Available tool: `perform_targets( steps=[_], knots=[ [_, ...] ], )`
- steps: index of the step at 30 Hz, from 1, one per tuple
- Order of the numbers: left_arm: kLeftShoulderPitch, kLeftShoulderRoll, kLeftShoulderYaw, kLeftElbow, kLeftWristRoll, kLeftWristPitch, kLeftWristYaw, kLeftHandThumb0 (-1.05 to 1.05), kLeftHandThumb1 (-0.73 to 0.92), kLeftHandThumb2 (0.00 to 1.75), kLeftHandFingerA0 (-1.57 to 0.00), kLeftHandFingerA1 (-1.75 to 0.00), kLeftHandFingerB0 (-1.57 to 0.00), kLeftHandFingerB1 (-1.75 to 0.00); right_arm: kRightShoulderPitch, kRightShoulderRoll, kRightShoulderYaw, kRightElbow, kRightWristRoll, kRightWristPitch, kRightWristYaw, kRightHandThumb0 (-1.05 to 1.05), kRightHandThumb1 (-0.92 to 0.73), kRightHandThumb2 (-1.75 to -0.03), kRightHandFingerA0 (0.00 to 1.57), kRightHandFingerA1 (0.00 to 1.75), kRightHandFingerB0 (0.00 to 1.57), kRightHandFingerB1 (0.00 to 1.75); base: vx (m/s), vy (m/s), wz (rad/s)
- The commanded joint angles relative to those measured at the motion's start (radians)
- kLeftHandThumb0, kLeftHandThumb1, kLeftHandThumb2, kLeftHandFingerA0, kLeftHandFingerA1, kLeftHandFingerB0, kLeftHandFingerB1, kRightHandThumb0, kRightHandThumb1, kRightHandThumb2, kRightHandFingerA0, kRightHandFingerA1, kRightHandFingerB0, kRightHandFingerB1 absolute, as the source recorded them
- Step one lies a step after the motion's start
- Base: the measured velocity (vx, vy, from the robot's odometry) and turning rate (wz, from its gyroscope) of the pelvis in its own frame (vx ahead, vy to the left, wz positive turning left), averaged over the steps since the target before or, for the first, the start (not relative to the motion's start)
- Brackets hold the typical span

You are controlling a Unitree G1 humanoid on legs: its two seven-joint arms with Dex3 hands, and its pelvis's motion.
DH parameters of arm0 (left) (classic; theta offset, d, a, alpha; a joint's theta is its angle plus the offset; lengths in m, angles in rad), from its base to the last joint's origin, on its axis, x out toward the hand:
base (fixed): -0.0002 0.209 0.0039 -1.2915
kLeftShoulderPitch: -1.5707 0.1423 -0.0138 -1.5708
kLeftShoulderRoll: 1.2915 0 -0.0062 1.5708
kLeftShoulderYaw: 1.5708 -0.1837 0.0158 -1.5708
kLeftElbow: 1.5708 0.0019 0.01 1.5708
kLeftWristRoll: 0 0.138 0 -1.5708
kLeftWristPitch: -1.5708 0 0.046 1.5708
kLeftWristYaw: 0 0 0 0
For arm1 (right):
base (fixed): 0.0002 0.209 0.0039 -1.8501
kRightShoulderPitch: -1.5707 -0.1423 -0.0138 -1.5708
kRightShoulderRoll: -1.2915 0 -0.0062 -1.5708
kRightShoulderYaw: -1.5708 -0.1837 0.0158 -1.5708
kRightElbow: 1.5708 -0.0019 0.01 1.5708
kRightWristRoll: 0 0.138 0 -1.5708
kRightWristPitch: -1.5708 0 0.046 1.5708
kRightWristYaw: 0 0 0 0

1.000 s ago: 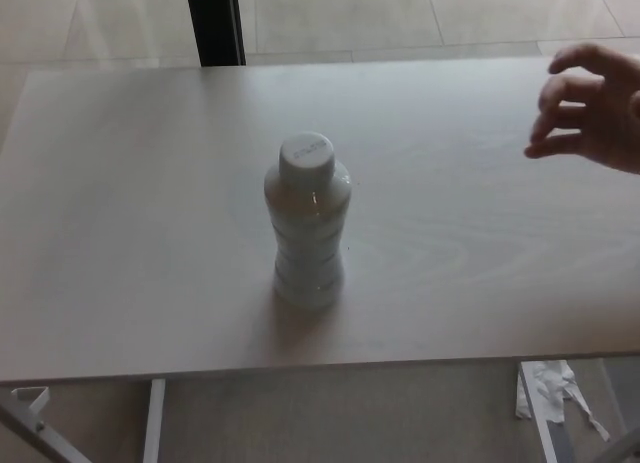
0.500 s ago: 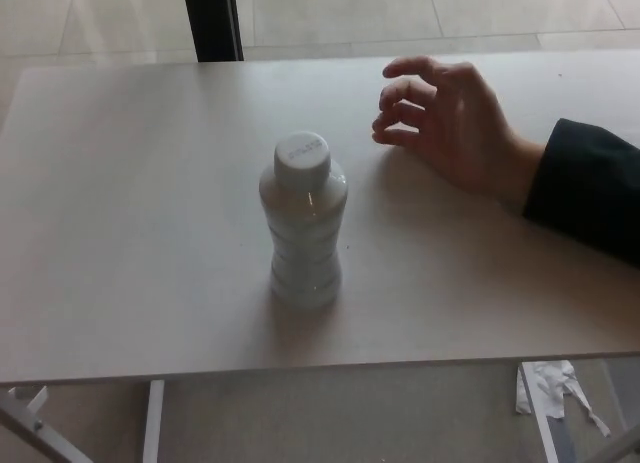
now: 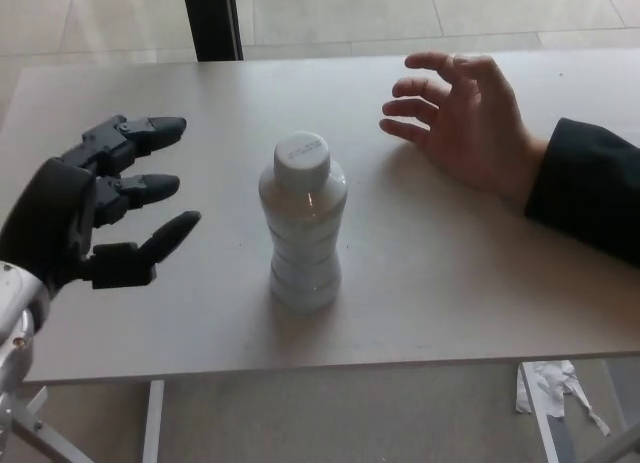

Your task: Pick up a bottle and hand it

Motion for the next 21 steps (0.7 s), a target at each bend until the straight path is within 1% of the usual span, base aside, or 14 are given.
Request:
perform_targets(
  steps=[1, 4, 5, 7, 11, 12, 14, 15, 16, 17, 20, 21],
  knots=[
    [-0.014, -0.006, -0.044, 0.057, 0.075, -0.023, 0.005, -0.73, 0.62, 0.58, -0.24, -0.55, -0.23, -0.42, -0.010, -0.021, -0.003, 0.020, 0.028, -0.030, 0.005, -1.05, -0.43, -1.16, 1.57, 1.75, 0.40, 1.12, 0.00, 0.000, 0.00],
    [-0.030, 0.000, -0.077, 0.095, 0.089, -0.039, -0.022, -0.70, 0.63, 0.58, -0.22, -0.56, -0.24, -0.42, -0.014, -0.015, 0.008, 0.012, 0.017, -0.026, -0.019, -1.05, -0.44, -1.17, 1.57, 1.75, 0.39, 1.11, 0.00, 0.000, 0.00],
    [-0.040, 0.000, -0.086, 0.105, 0.095, -0.042, -0.024, -0.69, 0.62, 0.59, -0.21, -0.55, -0.23, -0.42, -0.012, -0.019, 0.020, 0.007, 0.000, -0.018, -0.032, -1.05, -0.44, -1.18, 1.57, 1.75, 0.36, 1.10, 0.00, 0.000, 0.00],
    [-0.064, 0.007, -0.111, 0.132, 0.117, -0.053, -0.033, -0.69, 0.62, 0.59, -0.15, -0.57, -0.18, -0.41, -0.016, -0.017, 0.024, 0.003, 0.006, -0.006, -0.033, -1.05, -0.44, -1.18, 1.57, 1.75, 0.38, 1.11, 0.00, 0.000, 0.00],
    [-0.087, 0.011, -0.137, 0.158, 0.145, -0.054, -0.032, -0.68, 0.61, 0.58, -0.14, -0.57, -0.17, -0.39, -0.015, -0.010, 0.032, -0.013, 0.012, 0.001, -0.037, -1.05, -0.45, -1.18, 1.57, 1.75, 0.38, 1.10, 0.00, 0.000, 0.00],
    [-0.098, 0.006, -0.148, 0.171, 0.153, -0.050, -0.031, -0.69, 0.60, 0.58, -0.13, -0.57, -0.15, -0.39, -0.014, -0.006, 0.033, -0.028, 0.017, 0.008, -0.040, -1.05, -0.44, -1.17, 1.57, 1.75, 0.41, 1.12, 0.00, 0.000, 0.00],
    [-0.104, -0.002, -0.160, 0.197, 0.168, -0.084, -0.025, -0.70, 0.60, 0.58, -0.13, -0.58, -0.15, -0.40, -0.018, -0.004, 0.035, -0.022, 0.018, 0.001, -0.042, -1.05, -0.44, -1.18, 1.57, 1.75, 0.39, 1.11, 0.00, 0.000, 0.00],
    [-0.110, -0.008, -0.169, 0.207, 0.175, -0.080, -0.020, -0.71, 0.60, 0.58, -0.13, -0.59, -0.15, -0.40, -0.022, -0.004, 0.032, -0.009, 0.025, -0.009, -0.031, -1.05, -0.44, -1.17, 1.57, 1.75, 0.40, 1.11, 0.00, 0.000, 0.00],
    [-0.112, -0.016, -0.174, 0.214, 0.179, -0.074, -0.014, -0.72, 0.58, 0.57, -0.12, -0.59, -0.14, -0.40, -0.027, -0.008, 0.039, -0.003, 0.014, 0.001, -0.043, -1.05, -0.44, -1.18, 1.57, 1.75, 0.39, 1.10, 0.00, 0.000, 0.00],
    [-0.118, -0.031, -0.193, 0.217, 0.195, -0.054, 0.000, -0.71, 0.61, 0.58, -0.11, -0.58, -0.16, -0.39, -0.032, -0.012, 0.040, 0.017, 0.014, -0.015, -0.032, -1.05, -0.45, -1.17, 1.57, 1.75, 0.37, 1.08, 0.00, 0.000, 0.00],
    [-0.121, -0.058, -0.195, 0.240, 0.209, -0.066, 0.022, -0.71, 0.62, 0.58, -0.11, -0.57, -0.16, -0.39, -0.042, -0.006, 0.037, 0.026, 0.026, -0.024, -0.027, -1.05, -0.44, -1.16, 1.57, 1.75, 0.40, 1.10, 0.00, 0.000, 0.00],
    [-0.123, -0.079, -0.193, 0.243, 0.209, -0.052, 0.036, -0.71, 0.62, 0.58, -0.10, -0.57, -0.17, -0.39, -0.048, -0.010, 0.033, 0.046, 0.034, -0.034, -0.009, -1.05, -0.45, -1.16, 1.57, 1.75, 0.40, 1.09, 0.00, 0.000, 0.00]
  ],
)
